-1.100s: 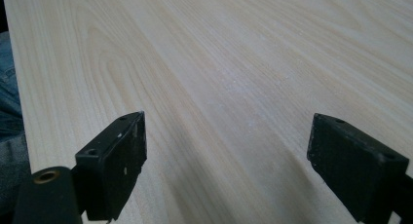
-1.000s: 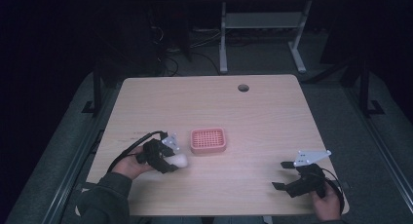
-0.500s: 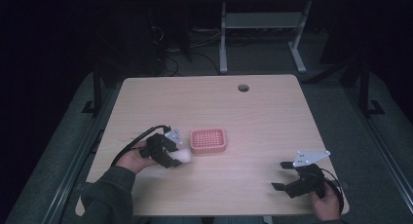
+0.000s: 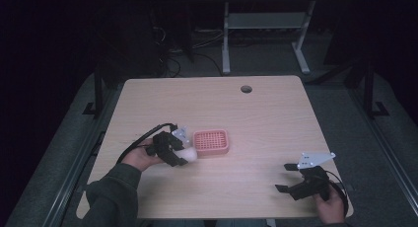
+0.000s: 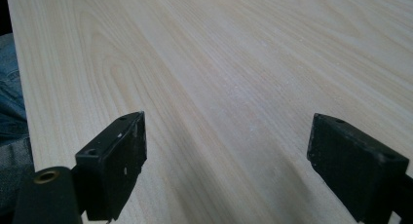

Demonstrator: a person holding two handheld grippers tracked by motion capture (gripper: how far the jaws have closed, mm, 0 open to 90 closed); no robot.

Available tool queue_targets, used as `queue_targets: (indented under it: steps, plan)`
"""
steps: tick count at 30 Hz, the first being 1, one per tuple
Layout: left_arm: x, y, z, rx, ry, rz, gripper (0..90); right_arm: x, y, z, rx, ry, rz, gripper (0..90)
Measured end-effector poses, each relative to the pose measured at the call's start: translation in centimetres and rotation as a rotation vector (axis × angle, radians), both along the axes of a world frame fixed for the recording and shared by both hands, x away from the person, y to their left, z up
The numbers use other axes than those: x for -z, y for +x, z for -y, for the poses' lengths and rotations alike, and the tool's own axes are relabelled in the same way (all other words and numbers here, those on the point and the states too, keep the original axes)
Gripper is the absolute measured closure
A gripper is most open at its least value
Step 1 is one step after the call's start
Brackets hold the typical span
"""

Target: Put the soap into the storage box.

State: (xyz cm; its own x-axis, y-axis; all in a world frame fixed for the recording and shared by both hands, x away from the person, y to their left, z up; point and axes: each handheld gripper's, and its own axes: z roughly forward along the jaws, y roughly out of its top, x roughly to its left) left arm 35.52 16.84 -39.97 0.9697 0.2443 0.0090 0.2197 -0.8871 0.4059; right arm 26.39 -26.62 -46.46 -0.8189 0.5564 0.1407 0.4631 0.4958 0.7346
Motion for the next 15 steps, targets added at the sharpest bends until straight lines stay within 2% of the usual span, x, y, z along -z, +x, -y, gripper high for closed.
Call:
queue_targets:
  steps: [15]
  plan:
    - [-0.7, 1.3, 1.3, 0.015, -0.004, 0.002, 49.2, -0.2, -0.1, 0.2, 0.004, 0.009, 0.008, 14.2]
